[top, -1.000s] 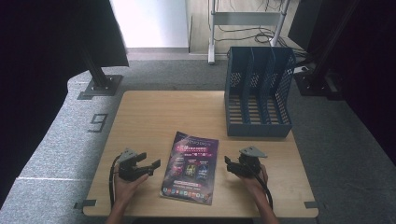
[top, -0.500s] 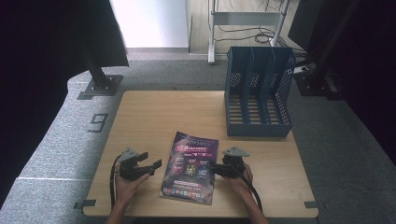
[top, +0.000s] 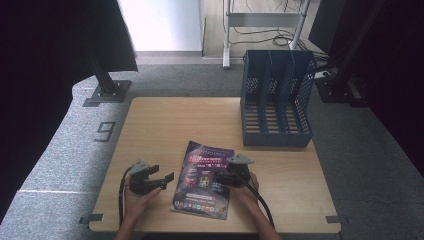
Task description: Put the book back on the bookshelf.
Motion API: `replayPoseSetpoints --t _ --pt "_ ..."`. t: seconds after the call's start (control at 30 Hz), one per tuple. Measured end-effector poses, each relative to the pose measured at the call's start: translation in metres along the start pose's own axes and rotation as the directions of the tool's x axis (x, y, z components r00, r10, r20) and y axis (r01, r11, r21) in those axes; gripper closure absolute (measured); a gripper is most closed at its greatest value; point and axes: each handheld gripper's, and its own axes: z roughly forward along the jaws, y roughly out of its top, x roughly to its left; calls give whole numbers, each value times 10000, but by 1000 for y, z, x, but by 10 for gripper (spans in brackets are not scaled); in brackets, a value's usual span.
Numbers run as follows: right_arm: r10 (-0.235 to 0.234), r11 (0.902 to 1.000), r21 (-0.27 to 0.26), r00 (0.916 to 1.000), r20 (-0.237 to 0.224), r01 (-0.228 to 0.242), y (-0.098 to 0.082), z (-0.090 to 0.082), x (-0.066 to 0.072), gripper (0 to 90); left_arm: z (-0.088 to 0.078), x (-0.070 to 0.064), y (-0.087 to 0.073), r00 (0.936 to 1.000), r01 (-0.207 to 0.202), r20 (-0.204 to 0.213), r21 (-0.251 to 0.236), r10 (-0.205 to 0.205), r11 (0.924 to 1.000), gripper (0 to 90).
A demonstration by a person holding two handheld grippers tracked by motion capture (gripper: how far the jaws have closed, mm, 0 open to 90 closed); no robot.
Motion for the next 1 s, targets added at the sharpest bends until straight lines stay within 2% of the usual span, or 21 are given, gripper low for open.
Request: replayPoseSetpoints --t 0.17,0.47,0.57,0.7,1.0 --pt "-13 10000 22 10000 65 12 0 1 0 226 -1 -4 -1 10000 -78 42 31 78 10000 213" --pt "-442 9989 171 9977 509 434 -1 4 6 192 -3 -1 0 10000 58 25 -28 -58 10000 208" --pt "-242 9992 326 9973 689 219 -1 5 4 168 -3 -1 0 10000 82 1 -52 -82 10000 207" --pt "234 9988 415 9988 438 -252 0 7 -1 178 -4 -1 0 10000 91 14 -42 -91 9999 206" --pt "210 9981 573 9994 258 -225 0 7 -4 175 -5 3 2 9999 96 -120 -55 -96 9999 204"
